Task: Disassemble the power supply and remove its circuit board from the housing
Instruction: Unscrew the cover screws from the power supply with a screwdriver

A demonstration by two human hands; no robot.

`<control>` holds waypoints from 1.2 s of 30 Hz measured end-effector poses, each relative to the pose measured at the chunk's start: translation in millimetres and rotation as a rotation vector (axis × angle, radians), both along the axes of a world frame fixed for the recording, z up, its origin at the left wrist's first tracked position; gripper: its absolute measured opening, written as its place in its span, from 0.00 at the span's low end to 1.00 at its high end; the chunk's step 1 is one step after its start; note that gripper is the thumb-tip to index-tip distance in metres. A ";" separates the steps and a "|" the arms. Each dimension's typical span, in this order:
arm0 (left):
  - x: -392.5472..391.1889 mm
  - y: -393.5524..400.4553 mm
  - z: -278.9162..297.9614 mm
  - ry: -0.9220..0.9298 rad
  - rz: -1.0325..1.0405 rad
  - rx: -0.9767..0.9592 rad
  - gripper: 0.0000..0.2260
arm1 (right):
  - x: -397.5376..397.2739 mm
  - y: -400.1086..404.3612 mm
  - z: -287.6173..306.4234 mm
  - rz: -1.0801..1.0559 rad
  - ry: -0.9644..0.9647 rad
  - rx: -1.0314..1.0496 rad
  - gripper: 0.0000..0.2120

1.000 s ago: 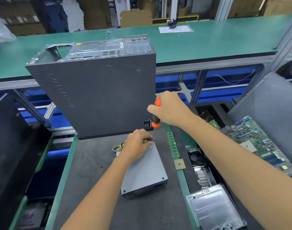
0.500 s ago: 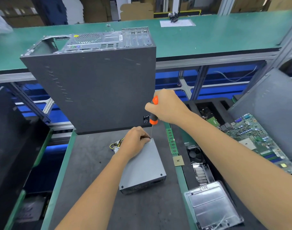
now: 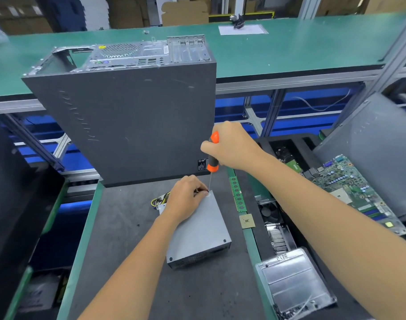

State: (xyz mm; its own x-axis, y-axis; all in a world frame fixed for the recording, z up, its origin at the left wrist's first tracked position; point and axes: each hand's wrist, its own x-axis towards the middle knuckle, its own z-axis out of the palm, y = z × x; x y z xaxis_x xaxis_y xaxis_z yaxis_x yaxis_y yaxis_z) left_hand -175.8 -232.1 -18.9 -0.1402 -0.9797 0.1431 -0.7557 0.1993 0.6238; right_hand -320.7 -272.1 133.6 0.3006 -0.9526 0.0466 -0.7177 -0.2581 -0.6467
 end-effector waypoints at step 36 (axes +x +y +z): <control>4.8 0.4 -16.5 0.025 0.016 -0.067 0.05 | 21.1 -17.5 40.4 0.433 0.495 0.237 0.09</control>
State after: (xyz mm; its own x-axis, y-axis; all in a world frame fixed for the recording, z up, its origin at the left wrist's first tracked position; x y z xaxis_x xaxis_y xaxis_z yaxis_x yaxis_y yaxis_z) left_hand -171.0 -231.7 -35.4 -0.1201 -0.9698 0.2122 -0.7434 0.2295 0.6282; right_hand -299.6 -289.6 174.0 0.5879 -0.7098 -0.3879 -0.8068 -0.4802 -0.3442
